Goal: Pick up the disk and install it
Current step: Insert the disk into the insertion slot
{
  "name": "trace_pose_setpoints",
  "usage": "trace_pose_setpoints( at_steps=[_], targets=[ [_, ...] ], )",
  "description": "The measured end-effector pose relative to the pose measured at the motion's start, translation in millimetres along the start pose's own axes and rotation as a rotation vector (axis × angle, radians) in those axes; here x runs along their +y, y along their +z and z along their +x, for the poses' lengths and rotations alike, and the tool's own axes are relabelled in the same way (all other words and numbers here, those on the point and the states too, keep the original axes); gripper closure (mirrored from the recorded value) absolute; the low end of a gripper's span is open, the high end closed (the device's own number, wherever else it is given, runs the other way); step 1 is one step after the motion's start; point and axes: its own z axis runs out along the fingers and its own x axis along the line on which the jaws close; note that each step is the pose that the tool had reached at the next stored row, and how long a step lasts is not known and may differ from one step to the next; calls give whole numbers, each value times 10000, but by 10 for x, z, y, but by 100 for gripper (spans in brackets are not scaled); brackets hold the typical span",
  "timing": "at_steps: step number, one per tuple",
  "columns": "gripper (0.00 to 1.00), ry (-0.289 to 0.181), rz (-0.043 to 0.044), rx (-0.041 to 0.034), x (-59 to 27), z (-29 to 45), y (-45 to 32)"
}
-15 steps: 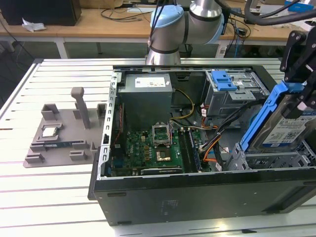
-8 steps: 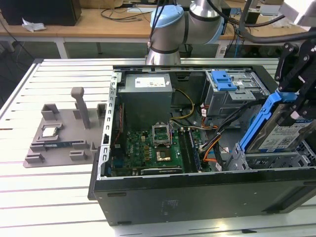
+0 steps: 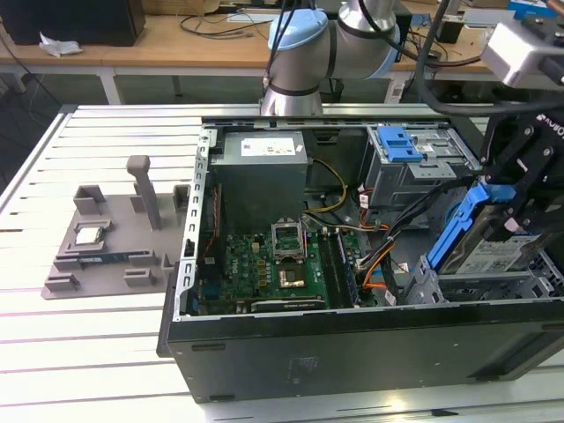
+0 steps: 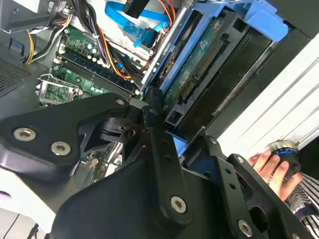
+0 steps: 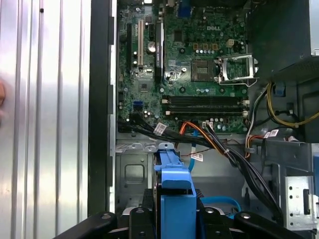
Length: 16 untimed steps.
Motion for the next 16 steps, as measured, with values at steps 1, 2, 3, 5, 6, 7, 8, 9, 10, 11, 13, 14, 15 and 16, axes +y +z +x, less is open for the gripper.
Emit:
trace_pose_setpoints(
  at_steps=[1,2,3,5,6,7,8,9,10,11,13,14,15,16],
  targets=[
    [63,0,0,0,-1,1,17],
    [63,0,0,0,-3,1,38],
    [63,0,0,-1,-4,1,57],
    [63,0,0,0,-5,2,76],
    [63,1,0,1,-5,2,76],
    [63,0,0,1,-5,2,76],
    [62,0,1,-1,-6,2,77],
    [62,0,0,3,-5,2,77],
    [62,0,0,1,-6,2,77],
    [56,0,0,1,-5,2,77],
    [56,0,0,-1,-6,2,79],
    [56,0,0,-1,-6,2,79],
    [56,0,0,0,-6,2,80],
    [57,0,0,0,-6,2,80]
  ],
)
